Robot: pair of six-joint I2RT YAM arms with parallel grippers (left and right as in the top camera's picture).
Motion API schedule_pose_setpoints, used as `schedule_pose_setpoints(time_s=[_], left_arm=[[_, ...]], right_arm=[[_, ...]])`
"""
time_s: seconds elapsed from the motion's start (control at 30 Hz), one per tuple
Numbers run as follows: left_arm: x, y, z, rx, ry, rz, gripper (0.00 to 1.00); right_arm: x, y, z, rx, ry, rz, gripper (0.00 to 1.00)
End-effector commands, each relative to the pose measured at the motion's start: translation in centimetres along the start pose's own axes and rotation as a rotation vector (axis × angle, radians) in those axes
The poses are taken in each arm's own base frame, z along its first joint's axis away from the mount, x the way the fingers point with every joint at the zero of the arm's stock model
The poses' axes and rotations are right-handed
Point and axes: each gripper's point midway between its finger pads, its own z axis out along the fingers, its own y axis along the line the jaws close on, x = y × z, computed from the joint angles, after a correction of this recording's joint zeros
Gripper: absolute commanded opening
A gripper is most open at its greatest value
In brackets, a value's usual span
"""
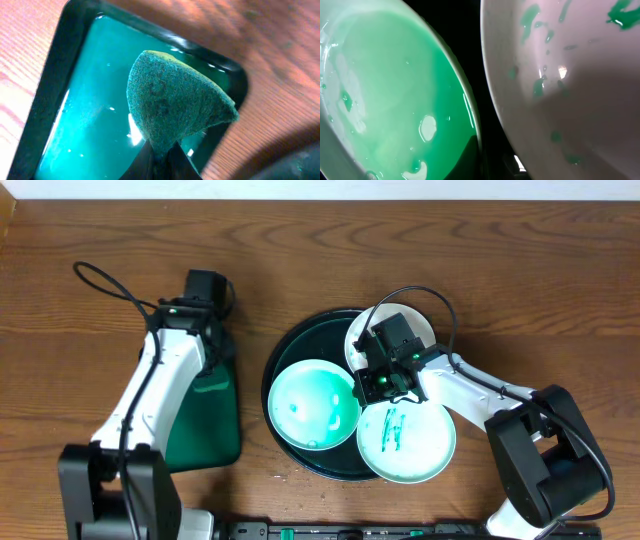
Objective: Clean dirty plates on tray and stack at the side
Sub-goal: 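Return the sponge to the basin with the left gripper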
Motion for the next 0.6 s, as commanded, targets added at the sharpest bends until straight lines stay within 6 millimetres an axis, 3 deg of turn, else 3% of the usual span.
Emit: schedule_pose_setpoints(time_s=[0.0, 0.2, 0.27, 0.3, 0.37, 0.43, 0.57], left_arm=[[0.0, 0.8, 2.1, -0.046, 0.054, -0.006, 0.07], [1.3, 1.3, 5.1, -0.103, 0.143, 0.006, 0.09], [1.6, 1.2, 5.6, -0.108, 0.161, 0.010, 0.34], [1.7, 1.2, 5.6, -0.105, 0.166, 0.011, 0.55], [1.8, 1.1, 5.6, -0.100, 0.169, 0.010, 0.71], [1.8, 1.1, 5.6, -0.098, 0.169, 0.009, 0.79], [1.6, 1.3, 4.7, -0.091, 0.158, 0.006, 0.80]], right_arm=[[0.6, -0.8, 0.3, 0.031, 0.018, -0.007, 0.01], [0.6, -0.8, 0.3, 0.032, 0.019, -0.007, 0.01], [0.7, -0.8, 0.3, 0.032, 0.021, -0.006, 0.01], [0.7, -0.8, 0.3, 0.032, 0.022, -0.006, 0.01], [0.7, -0.8, 0.3, 0.032, 0.022, -0.006, 0.01], [0.7, -0.8, 0.3, 0.032, 0.022, -0.006, 0.01], [0.7, -0.8, 0.3, 0.032, 0.021, -0.006, 0.01]])
